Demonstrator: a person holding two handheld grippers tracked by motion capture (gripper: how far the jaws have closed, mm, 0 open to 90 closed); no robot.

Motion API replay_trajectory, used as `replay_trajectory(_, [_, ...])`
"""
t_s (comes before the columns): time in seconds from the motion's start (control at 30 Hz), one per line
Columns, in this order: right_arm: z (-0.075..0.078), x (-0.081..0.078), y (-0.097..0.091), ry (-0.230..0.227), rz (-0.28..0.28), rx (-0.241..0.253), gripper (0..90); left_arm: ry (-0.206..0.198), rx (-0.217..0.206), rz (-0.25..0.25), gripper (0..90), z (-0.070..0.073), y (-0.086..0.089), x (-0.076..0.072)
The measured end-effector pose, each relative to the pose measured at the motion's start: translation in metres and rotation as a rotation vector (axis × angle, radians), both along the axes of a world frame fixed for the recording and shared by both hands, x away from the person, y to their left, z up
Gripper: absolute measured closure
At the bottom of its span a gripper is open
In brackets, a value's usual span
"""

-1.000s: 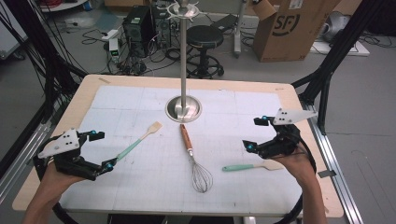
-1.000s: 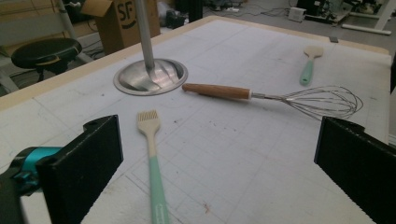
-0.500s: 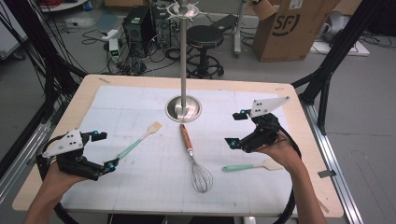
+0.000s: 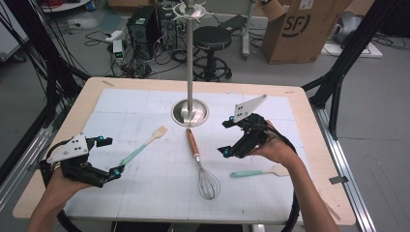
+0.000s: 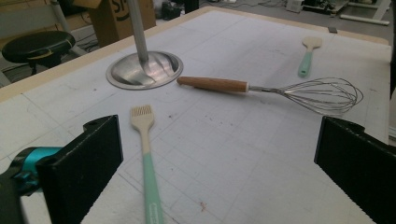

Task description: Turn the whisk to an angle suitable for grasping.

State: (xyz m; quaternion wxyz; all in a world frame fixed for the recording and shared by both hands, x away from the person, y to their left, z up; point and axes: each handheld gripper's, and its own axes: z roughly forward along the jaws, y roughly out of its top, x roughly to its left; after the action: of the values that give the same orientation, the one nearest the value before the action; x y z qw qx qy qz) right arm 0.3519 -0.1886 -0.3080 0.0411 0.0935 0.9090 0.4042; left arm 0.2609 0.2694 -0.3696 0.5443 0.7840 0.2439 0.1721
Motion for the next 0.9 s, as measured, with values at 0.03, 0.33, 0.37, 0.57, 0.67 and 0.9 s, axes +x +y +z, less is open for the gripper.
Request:
replay_trajectory(0.03, [-0.001, 0.0, 0.004, 0.007, 0.01, -0.01, 6.8, 0.0, 0.0, 0.0, 1.7, 0.0, 0.0, 0.0])
replay_trajectory(0.33, [-0.017, 0.002, 0.038, 0.053, 0.087, -0.081, 23.9, 0.0, 0.007, -0.004, 1.7, -0.001, -0.001, 0.0])
replay_trajectory(0.37, [-0.019, 0.002, 0.04, 0.059, 0.095, -0.087, 26.0, 0.001, 0.006, -0.004, 1.6, -0.001, -0.001, 0.0])
replay_trajectory(0.57, [-0.027, 0.005, 0.057, 0.097, 0.127, -0.125, 43.0, 0.002, 0.006, -0.004, 1.6, -0.001, -0.002, 0.0])
replay_trajectory(0.67, [-0.031, 0.007, 0.065, 0.09, 0.133, -0.142, 54.1, 0.001, 0.008, -0.006, 1.7, -0.001, -0.002, 0.0])
replay_trajectory(0.9, [-0.043, 0.007, 0.081, 0.072, 0.161, -0.201, 79.2, 0.0, 0.013, -0.007, 1.6, -0.001, -0.002, 0.0])
